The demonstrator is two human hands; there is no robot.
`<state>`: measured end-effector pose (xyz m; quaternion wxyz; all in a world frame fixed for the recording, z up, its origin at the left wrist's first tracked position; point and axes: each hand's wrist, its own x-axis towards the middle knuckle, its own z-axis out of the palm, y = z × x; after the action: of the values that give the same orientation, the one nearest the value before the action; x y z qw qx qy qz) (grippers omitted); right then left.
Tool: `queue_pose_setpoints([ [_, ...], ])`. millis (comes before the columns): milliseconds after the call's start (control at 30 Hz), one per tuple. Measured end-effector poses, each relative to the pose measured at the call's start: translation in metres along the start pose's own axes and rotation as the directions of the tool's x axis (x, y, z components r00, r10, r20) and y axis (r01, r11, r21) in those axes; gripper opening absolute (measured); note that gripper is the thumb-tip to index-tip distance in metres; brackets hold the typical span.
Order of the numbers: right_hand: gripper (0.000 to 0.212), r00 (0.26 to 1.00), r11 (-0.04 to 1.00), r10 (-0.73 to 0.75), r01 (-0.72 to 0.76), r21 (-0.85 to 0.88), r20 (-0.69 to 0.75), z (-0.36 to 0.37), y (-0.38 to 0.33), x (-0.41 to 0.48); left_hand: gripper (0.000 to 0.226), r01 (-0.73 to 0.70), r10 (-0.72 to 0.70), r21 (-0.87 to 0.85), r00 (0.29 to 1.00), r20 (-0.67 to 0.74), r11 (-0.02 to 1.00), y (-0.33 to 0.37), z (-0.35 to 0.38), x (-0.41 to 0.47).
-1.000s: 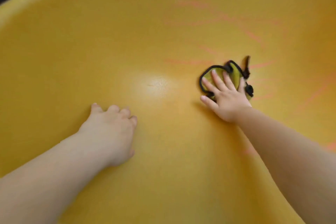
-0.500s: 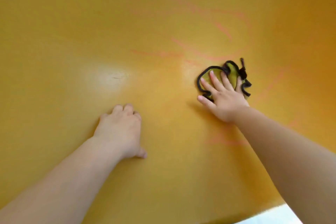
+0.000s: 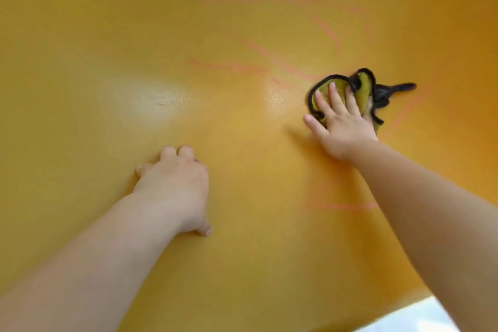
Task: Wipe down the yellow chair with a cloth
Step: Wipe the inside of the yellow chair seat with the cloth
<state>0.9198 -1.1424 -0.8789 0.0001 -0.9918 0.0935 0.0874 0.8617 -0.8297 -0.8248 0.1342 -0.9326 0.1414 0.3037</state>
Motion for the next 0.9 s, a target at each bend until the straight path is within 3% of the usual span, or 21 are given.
queue_pose_setpoints([
  [67, 0.097, 0.999, 0.999, -0.028, 0.027, 0.038, 0.041, 0.009, -0.039, -0.012, 0.105, 0.005, -0.005, 0.002, 1.000, 0.008, 1.000, 0.000, 0.000, 0.000],
  [100, 0.099, 0.982, 0.986, -0.162, 0.159, 0.039, 0.096, 0.013, -0.059, -0.030, 0.105, 0.011, -0.011, -0.002, 1.000, 0.014, 1.000, 0.001, -0.001, -0.001],
  [133, 0.101, 0.924, 0.936, -0.351, 0.350, 0.034, 0.152, 0.020, -0.073, -0.053, 0.106, 0.016, -0.016, -0.006, 1.000, 0.016, 1.000, 0.002, -0.002, -0.002],
  [200, 0.098, 0.716, 0.752, -0.641, 0.659, 0.035, 0.276, 0.025, -0.074, -0.090, 0.108, 0.018, -0.018, -0.008, 1.000, 0.011, 1.000, 0.002, -0.002, -0.003],
  [233, 0.093, 0.643, 0.680, -0.704, 0.733, 0.023, 0.301, 0.019, -0.058, -0.088, 0.109, 0.015, -0.015, -0.010, 1.000, 0.011, 1.000, 0.003, -0.002, -0.003],
  [267, 0.090, 0.633, 0.653, -0.718, 0.756, -0.033, 0.288, 0.013, -0.040, -0.072, 0.109, 0.014, -0.014, -0.013, 1.000, 0.013, 1.000, 0.003, -0.002, -0.003],
  [300, 0.089, 0.698, 0.697, -0.670, 0.709, -0.109, 0.255, 0.006, -0.021, -0.052, 0.110, 0.016, -0.016, -0.016, 1.000, 0.017, 1.000, 0.003, -0.003, -0.003],
  [367, 0.096, 0.905, 0.889, -0.403, 0.422, -0.176, 0.135, -0.007, 0.007, -0.009, 0.110, 0.019, -0.019, -0.010, 0.999, 0.028, 1.000, 0.004, -0.003, -0.004],
  [433, 0.102, 0.983, 0.978, -0.181, 0.184, -0.095, 0.041, -0.007, 0.004, 0.015, 0.107, 0.013, -0.013, 0.008, 1.000, 0.022, 1.000, 0.005, -0.003, -0.001],
  [500, 0.107, 0.992, 0.992, -0.123, 0.122, 0.035, 0.034, 0.005, -0.037, 0.012, 0.106, 0.017, -0.017, 0.007, 1.000, 0.023, 1.000, 0.004, -0.004, 0.000],
  [600, 0.110, 0.928, 0.937, -0.347, 0.339, 0.082, 0.132, 0.018, -0.105, -0.038, 0.113, 0.019, -0.019, 0.008, 1.000, 0.008, 1.000, 0.000, -0.003, -0.003],
  [700, 0.099, 0.700, 0.736, -0.672, 0.667, 0.114, 0.240, 0.022, -0.121, -0.106, 0.120, 0.052, -0.051, 0.034, 0.998, -0.036, 0.998, -0.010, -0.008, -0.011],
  [767, 0.086, 0.595, 0.636, -0.751, 0.768, 0.072, 0.285, 0.018, -0.087, -0.119, 0.122, 0.106, -0.102, 0.085, 0.994, -0.049, 0.991, -0.026, -0.014, -0.020],
  [800, 0.082, 0.600, 0.632, -0.743, 0.775, 0.014, 0.296, 0.015, -0.066, -0.108, 0.123, 0.140, -0.136, 0.119, 0.990, -0.045, 0.983, -0.037, -0.017, -0.025],
  [833, 0.081, 0.653, 0.667, -0.696, 0.742, -0.067, 0.297, 0.012, -0.047, -0.090, 0.125, 0.177, -0.174, 0.154, 0.984, -0.035, 0.972, -0.049, -0.018, -0.031],
  [900, 0.083, 0.843, 0.830, -0.492, 0.530, -0.175, 0.217, 0.004, -0.031, -0.047, 0.126, 0.227, -0.228, 0.212, 0.973, -0.018, 0.951, -0.073, -0.018, -0.043],
])
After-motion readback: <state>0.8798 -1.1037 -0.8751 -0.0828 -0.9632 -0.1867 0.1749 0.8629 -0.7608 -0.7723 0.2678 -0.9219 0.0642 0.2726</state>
